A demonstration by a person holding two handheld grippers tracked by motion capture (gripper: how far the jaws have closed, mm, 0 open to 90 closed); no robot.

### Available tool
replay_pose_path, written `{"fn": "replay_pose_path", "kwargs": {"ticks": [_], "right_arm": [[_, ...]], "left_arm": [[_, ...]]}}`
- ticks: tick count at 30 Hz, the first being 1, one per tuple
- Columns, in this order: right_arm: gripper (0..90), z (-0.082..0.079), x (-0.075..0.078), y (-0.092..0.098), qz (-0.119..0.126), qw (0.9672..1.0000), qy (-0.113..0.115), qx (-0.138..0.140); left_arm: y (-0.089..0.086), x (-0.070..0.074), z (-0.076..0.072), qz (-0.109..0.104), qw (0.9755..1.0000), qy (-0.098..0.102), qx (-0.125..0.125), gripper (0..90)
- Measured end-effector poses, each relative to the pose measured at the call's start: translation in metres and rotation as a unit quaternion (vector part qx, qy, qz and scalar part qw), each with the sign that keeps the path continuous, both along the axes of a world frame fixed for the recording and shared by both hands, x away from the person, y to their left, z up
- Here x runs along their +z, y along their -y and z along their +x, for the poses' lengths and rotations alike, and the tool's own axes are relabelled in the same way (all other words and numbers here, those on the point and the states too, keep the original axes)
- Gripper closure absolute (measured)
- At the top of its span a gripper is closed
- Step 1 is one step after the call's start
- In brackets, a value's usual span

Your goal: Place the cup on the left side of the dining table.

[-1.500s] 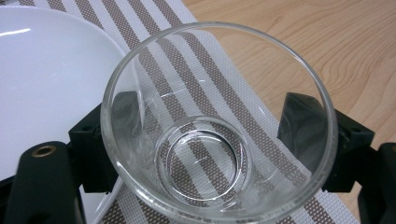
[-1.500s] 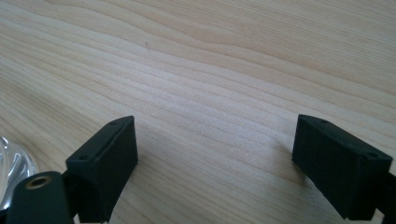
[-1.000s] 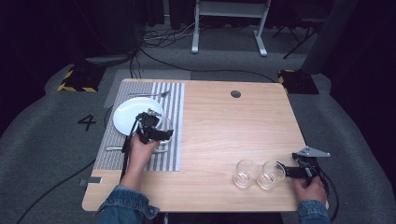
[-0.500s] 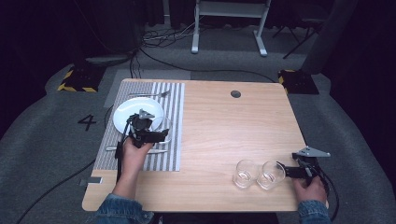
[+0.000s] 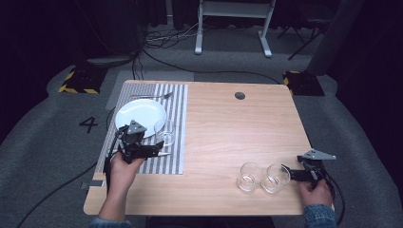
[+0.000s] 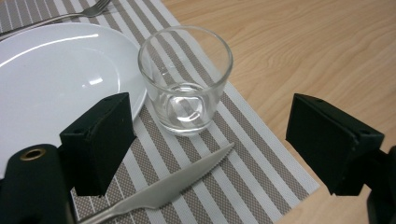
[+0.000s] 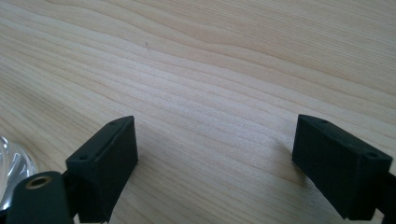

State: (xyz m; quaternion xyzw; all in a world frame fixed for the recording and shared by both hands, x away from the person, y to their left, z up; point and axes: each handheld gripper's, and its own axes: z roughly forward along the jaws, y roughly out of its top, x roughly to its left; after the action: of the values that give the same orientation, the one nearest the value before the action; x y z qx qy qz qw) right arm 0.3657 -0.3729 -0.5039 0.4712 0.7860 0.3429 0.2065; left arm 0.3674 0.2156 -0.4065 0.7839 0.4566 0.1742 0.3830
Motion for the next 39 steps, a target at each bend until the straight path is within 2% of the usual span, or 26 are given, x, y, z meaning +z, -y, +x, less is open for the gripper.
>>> {"fn": "replay_pose_path", "kwargs": {"ticks": [2,9,20,24,32,39], "right_arm": [[14.5,0.0,0.0,0.0,0.0,1.0,0.0,0.0],[14.4,0.0,0.0,0.0,0.001,1.0,-0.001,0.0],[14.4,0.0,0.0,0.0,0.001,1.0,-0.001,0.0],[14.4,0.0,0.0,0.0,0.0,1.0,-0.001,0.0],[14.4,0.001,0.0,0.0,0.001,1.0,-0.001,0.0],[14.4,0.001,0.0,0.0,0.001,1.0,-0.001,0.0]], "left_arm": [[-0.002,0.001,-0.003,0.002,1.0,-0.001,-0.005,15.6],[-0.014,0.006,-0.028,-0.009,0.9999,0.003,-0.006,15.4],[-0.023,0.008,-0.05,-0.003,1.0,0.007,-0.004,14.5],[-0.034,0.006,-0.06,-0.007,0.9999,0.008,0.0,14.3],[-0.043,0.001,-0.075,0.008,0.9999,0.003,-0.008,14.3],[-0.049,-0.011,-0.08,0.031,0.9995,-0.01,0.001,14.3]]}}
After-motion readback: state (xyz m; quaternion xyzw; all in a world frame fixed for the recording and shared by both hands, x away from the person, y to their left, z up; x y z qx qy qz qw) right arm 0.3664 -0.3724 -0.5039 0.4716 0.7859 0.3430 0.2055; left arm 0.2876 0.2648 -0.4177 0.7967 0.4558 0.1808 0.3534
